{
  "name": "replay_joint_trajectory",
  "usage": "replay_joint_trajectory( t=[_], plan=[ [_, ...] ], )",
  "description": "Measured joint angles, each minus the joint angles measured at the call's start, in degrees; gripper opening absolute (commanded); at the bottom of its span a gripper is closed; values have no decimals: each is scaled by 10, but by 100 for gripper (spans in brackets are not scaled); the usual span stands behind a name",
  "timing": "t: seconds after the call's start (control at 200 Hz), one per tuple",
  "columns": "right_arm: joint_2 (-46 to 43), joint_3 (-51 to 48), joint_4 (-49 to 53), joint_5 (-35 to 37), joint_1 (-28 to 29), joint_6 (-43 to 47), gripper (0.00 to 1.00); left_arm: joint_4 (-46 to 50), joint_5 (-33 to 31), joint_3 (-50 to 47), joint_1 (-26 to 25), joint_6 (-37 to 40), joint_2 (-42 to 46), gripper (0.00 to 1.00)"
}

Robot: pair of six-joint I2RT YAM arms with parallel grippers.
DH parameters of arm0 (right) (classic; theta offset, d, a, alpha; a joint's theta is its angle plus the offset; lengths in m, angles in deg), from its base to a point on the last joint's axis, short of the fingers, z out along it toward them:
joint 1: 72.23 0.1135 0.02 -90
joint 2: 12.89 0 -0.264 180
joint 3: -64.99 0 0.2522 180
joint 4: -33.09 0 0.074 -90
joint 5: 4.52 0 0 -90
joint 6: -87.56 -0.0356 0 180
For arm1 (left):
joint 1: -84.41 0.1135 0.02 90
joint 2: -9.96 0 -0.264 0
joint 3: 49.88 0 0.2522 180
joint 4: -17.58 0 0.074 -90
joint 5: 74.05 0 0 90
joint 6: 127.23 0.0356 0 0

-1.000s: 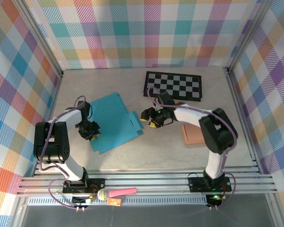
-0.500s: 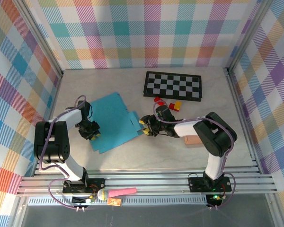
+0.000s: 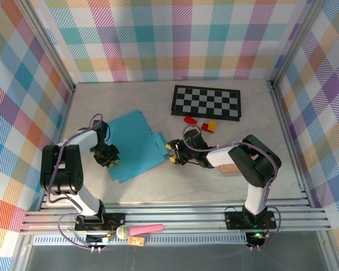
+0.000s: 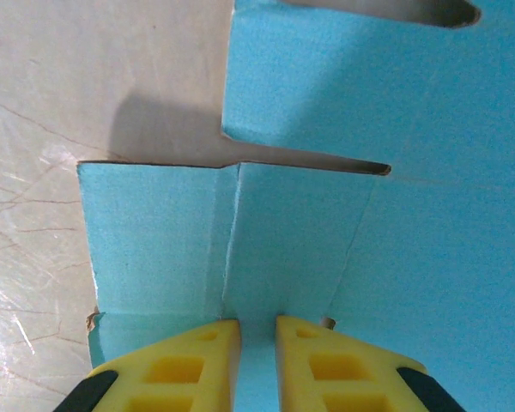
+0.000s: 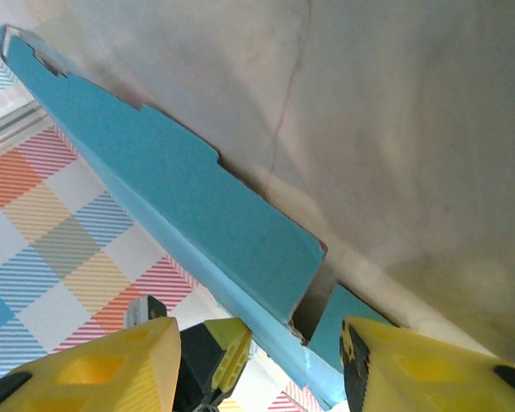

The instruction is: Fold the paper box

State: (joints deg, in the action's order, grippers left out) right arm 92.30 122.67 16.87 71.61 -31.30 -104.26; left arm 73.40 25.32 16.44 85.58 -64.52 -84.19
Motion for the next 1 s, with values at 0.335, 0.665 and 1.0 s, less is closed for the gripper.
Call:
replay_joint_trajectory(
  t=[0.335,0.665,1.0],
  plan=[
    [19,6,-22,7,-6,7,36,0,0,0,0,2,0,18],
    [38,17,-34,30,-16,28,12,-4,2,0,0,2,0,19],
    [46,53,-33,54,-16,37,0,-14,1,3,-11,2,9,24]
  ],
)
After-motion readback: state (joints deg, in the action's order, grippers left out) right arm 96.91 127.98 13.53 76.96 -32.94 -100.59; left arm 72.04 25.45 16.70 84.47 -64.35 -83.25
